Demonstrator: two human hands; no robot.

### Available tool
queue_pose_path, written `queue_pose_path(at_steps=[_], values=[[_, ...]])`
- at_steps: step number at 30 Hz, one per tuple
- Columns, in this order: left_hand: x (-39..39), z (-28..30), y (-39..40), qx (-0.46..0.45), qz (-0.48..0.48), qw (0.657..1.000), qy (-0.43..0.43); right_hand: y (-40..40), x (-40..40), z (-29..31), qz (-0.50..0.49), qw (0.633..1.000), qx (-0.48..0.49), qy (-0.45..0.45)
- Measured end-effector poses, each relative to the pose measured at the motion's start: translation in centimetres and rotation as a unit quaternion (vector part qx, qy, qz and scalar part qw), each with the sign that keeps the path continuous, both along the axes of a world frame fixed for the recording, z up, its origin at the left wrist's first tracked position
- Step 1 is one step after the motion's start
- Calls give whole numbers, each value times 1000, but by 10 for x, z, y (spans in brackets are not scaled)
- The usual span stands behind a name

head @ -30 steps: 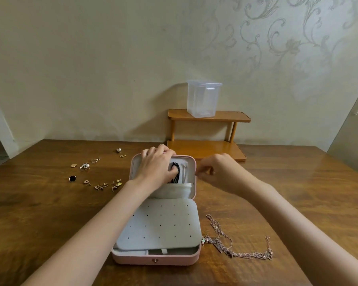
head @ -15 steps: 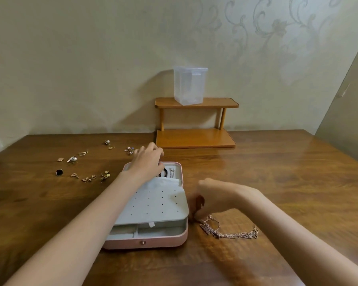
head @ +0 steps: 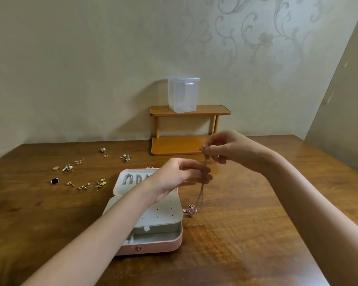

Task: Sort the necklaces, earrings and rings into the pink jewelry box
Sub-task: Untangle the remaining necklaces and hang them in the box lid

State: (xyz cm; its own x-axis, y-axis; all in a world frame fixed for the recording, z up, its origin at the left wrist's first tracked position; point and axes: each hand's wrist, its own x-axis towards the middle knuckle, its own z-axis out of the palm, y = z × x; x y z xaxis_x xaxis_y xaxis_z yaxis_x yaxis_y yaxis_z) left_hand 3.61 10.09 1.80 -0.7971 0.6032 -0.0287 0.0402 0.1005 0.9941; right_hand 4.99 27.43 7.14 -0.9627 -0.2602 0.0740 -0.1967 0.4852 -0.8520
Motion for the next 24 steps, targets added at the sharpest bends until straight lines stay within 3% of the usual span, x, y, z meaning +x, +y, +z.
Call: queue_pose_path(at_steps=[5,16,24], values=[[5,0,4,47,-2,998,-50,4,0,-3,-41,995,-87,4],[7,-6,11,50,72,993,-78,15,0,-30,-78,936,-290,-182],[6,-12,14,52,95,991,-77,23,1,-46,-80,926,-315,-192]])
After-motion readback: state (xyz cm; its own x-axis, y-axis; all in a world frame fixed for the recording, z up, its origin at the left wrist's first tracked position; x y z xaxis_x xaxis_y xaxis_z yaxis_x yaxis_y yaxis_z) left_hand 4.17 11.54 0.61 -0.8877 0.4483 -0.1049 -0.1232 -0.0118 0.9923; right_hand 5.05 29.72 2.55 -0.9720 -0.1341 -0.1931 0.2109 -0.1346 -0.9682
